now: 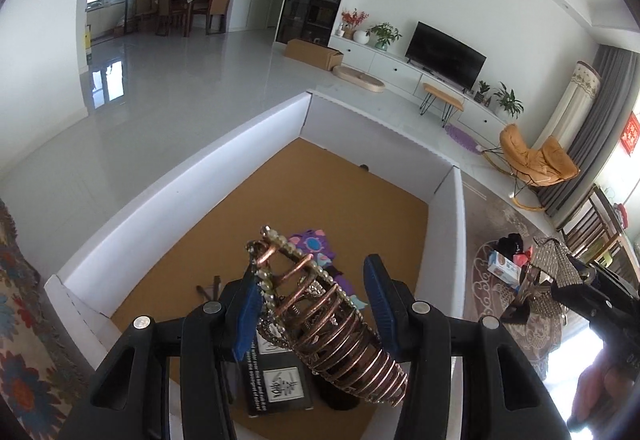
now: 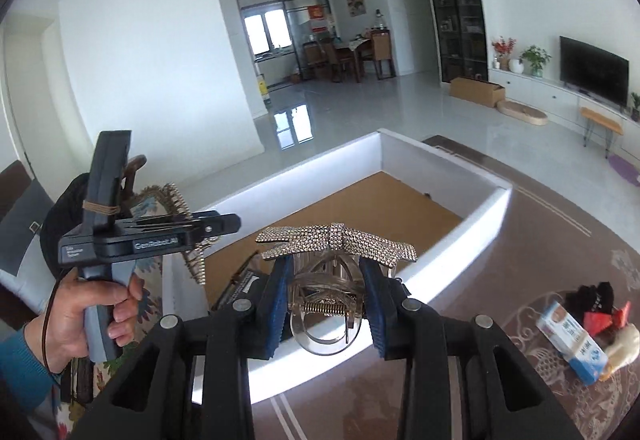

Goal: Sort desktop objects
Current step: 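Carry both clips over the white bin and open both tools, then bring both tools back over the table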

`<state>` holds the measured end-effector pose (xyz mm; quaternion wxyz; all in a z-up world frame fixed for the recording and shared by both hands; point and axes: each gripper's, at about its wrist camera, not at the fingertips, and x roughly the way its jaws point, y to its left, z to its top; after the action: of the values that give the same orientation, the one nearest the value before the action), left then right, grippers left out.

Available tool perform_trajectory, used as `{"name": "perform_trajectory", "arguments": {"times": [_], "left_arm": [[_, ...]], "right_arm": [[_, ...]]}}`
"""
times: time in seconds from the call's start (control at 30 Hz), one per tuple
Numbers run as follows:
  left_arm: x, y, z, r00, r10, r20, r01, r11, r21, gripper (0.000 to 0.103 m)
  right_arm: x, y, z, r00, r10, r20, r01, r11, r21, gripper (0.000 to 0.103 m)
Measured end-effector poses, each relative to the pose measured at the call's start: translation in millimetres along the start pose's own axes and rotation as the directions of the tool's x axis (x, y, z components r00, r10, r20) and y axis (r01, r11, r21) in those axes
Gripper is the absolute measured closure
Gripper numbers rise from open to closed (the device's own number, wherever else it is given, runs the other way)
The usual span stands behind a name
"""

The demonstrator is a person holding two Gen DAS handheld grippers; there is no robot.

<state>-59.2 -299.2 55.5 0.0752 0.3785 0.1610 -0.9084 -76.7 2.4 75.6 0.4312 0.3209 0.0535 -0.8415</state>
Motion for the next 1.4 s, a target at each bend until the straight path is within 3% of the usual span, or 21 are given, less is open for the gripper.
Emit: {"name": "perform_trajectory", "arguments": {"times": [0.13, 0.27, 0.3, 0.33, 0.37, 0.4, 0.47, 0.6, 0.67, 0.73, 0.83, 0.97, 1.07, 1.13, 1.2, 1.4], "left_arm": [[30.9, 31.5, 1.3, 0.994, 0.058, -0.087, -0.062, 0.998, -0.034, 0.054], [53.4, 44.5, -7.5, 0.973, 0.147, -0.178, -0.151, 0.988, -0.011, 0.053], [56.1, 46.2, -10.4, 0.967, 0.172, -0.189, -0.177, 0.984, -0.01, 0.048], [57.0, 47.8, -13.0, 0.962, 0.19, -0.194, -0.196, 0.98, -0.015, 0.036], [56.4, 49.3, -14.0, 0.957, 0.216, -0.193, -0.224, 0.974, -0.022, 0.029], [52.7, 50.0, -16.4, 0.957, 0.23, -0.174, -0.239, 0.971, -0.031, 0.026], [44.0, 49.5, -19.4, 0.962, 0.237, -0.133, -0.244, 0.969, -0.042, 0.025], [20.3, 25.9, -21.7, 0.974, 0.217, -0.06, -0.22, 0.974, -0.052, 0.025], [6.0, 0.2, -23.7, 0.984, 0.176, -0.014, -0.177, 0.984, -0.036, 0.025], [-8.6, -33.6, -32.1, 0.995, 0.099, 0.017, -0.099, 0.995, -0.003, 0.025], [-22.8, -96.6, -52.9, 0.998, -0.062, 0.015, 0.061, 0.995, 0.08, 0.025], [-27.6, -187.0, -93.2, 0.967, -0.251, -0.036, 0.253, 0.941, 0.224, 0.011], [-19.3, -245.5, -131.6, 0.951, -0.299, -0.078, 0.308, 0.889, 0.338, 0.008], [-1.5, -276.3, -157.7, 0.949, -0.29, -0.125, 0.316, 0.865, 0.39, 0.008], [22.5, -297.2, -182.0, 0.947, -0.271, -0.173, 0.32, 0.856, 0.406, 0.008], [80.0, -313.3, -223.1, 0.932, -0.214, -0.293, 0.316, 0.875, 0.367, 0.008]], "right_arm": [[74.3, 37.8, 0.8, 0.985, 0.073, -0.154, -0.08, 0.996, -0.04, 0.068], [128.0, 57.2, -17.4, 0.94, 0.083, -0.331, -0.107, 0.993, -0.055, 0.067], [134.9, 60.2, -21.7, 0.932, 0.078, -0.355, -0.105, 0.993, -0.059, 0.066], [137.4, 61.9, -24.9, 0.928, 0.09, -0.361, -0.118, 0.991, -0.057, 0.065], [135.5, 62.0, -26.6, 0.93, 0.104, -0.352, -0.131, 0.99, -0.052, 0.057], [129.3, 60.5, -26.4, 0.938, 0.111, -0.328, -0.134, 0.99, -0.048, 0.042], [111.7, 54.7, -23.6, 0.957, 0.118, -0.265, -0.132, 0.991, -0.036, 0.017], [61.4, 26.5, -22.4, 0.99, 0.07, -0.121, -0.072, 0.997, -0.006, 0.014], [33.1, -0.2, -35.7, 0.998, -0.005, -0.058, 0.005, 1.0, 0.01, 0.005], [3.2, -30.1, -62.3, 0.993, -0.119, -0.008, 0.119, 0.993, 0.024, 0.0], [-29.4, -82.1, -114.0, 0.957, -0.289, -0.034, 0.29, 0.956, 0.052, 0.0], [-77.2, -152.2, -197.1, 0.858, -0.479, -0.189, 0.502, 0.859, 0.103, 0.0], [-118.8, -190.3, -253.3, 0.795, -0.541, -0.274, 0.596, 0.78, 0.192, 0.0], [-138.7, -198.6, -277.8, 0.762, -0.573, -0.301, 0.64, 0.734, 0.225, 0.0], [-156.9, -198.5, -292.0, 0.746, -0.589, -0.31, 0.662, 0.706, 0.252, 0.0], [-160.0, -196.0, -298.5, 0.747, -0.575, -0.333, 0.662, 0.685, 0.304, 0.0]]}}
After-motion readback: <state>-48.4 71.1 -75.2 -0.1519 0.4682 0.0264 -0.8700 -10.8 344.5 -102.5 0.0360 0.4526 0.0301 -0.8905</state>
